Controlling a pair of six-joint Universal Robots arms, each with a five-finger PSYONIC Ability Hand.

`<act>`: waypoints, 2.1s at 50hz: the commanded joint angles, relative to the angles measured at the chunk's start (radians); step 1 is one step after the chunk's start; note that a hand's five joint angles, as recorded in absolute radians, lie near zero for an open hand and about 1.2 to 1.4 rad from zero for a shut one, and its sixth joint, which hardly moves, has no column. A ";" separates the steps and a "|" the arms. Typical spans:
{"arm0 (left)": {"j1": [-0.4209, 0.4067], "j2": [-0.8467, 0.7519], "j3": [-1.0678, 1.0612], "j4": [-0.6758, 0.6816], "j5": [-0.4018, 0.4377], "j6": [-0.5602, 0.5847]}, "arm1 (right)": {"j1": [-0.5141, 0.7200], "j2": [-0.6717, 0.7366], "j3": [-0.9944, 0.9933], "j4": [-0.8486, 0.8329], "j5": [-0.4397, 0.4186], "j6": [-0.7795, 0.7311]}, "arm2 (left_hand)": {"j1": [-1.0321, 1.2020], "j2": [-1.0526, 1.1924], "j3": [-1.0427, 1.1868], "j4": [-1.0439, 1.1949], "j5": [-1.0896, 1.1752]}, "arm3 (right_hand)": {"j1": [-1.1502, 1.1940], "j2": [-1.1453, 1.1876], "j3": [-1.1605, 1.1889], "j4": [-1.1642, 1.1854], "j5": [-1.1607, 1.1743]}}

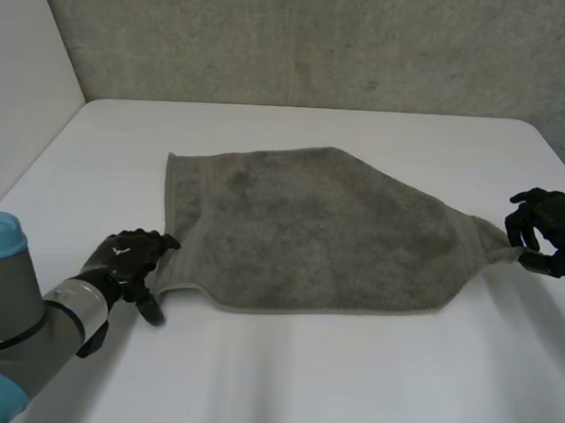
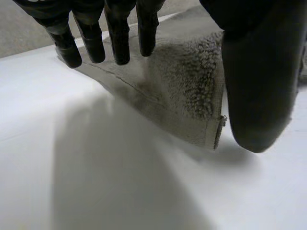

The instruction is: Fold the towel.

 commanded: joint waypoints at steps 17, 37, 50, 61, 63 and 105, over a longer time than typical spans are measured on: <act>-0.005 0.066 0.043 -0.008 0.000 -0.026 | -0.023 -0.003 -0.012 -0.005 0.018 0.012 | 0.931 0.923 -0.043 -0.050 0.916 | 0.067 0.071 -0.007 -0.060 0.092; 0.027 0.417 0.111 -0.232 0.019 0.015 | -0.161 -0.136 -0.112 0.195 -0.166 0.019 | 1.069 1.061 -0.043 -0.050 1.053 | 0.067 0.071 -0.007 -0.060 0.092; 0.055 0.432 0.328 -0.293 0.069 0.004 | -0.019 -0.156 -0.367 0.095 -0.131 0.179 | 1.069 1.061 -0.043 -0.050 1.053 | 0.067 0.071 -0.007 -0.060 0.092; 0.044 0.181 0.524 -0.316 0.066 0.011 | 0.262 0.043 -0.528 0.003 0.274 0.004 | 1.069 1.061 -0.043 -0.050 1.053 | 0.067 0.071 -0.007 -0.060 0.092; 0.047 0.108 0.610 -0.315 0.066 0.009 | 0.329 0.066 -0.576 -0.026 0.359 -0.063 | 1.069 1.061 -0.043 -0.050 1.053 | 0.067 0.071 -0.007 -0.060 0.092; 0.205 0.164 0.305 -0.074 0.235 -0.088 | 0.175 -0.007 -0.302 -0.222 0.124 0.113 | 1.069 1.061 -0.043 -0.050 1.053 | 0.067 0.071 -0.007 -0.060 0.092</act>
